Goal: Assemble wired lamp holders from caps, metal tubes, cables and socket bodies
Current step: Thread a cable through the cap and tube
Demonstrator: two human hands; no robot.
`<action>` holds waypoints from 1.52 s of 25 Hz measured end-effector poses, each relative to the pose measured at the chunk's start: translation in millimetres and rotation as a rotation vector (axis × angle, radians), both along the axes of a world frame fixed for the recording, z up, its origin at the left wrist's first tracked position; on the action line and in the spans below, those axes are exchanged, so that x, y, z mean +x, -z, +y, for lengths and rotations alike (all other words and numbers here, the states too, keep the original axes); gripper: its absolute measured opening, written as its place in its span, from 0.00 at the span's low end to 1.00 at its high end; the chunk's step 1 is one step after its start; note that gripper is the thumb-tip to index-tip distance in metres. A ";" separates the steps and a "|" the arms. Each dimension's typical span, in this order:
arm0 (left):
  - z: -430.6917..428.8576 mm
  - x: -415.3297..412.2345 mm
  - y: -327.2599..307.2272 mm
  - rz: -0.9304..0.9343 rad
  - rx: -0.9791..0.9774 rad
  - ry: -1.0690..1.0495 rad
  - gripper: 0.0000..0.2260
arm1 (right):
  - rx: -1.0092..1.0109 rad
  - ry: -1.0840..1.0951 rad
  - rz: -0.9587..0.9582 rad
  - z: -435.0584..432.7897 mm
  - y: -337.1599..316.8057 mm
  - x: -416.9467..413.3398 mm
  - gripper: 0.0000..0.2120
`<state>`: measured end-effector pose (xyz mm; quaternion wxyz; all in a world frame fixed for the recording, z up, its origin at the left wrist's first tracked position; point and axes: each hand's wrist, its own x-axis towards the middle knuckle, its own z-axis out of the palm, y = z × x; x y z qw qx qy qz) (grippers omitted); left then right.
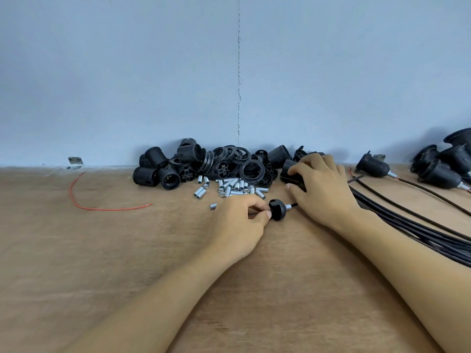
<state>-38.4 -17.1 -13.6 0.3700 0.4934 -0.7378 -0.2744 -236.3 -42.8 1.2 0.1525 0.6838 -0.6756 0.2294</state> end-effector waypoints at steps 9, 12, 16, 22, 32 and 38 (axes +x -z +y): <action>0.4 -0.5 0.3 0.009 -0.039 0.027 0.12 | 0.096 -0.008 0.004 -2.6 4.3 -3.3 0.15; 0.7 -0.2 -0.1 0.001 -0.041 0.030 0.11 | 0.077 -0.061 0.006 -1.9 0.4 -4.0 0.14; 1.6 -0.4 -0.4 -0.012 -0.056 0.034 0.11 | 0.085 -0.123 -0.060 0.5 -3.4 -3.0 0.13; 2.3 -0.3 -0.5 -0.051 -0.074 0.028 0.10 | 0.133 -0.092 -0.046 -1.9 -0.9 -2.9 0.14; -1.0 -0.2 2.9 0.092 -0.002 0.017 0.10 | -0.150 -0.289 -0.372 5.1 -5.7 3.1 0.09; -1.4 1.9 0.5 0.266 0.023 -0.087 0.20 | 0.135 -0.572 -1.093 18.6 -23.4 22.3 0.10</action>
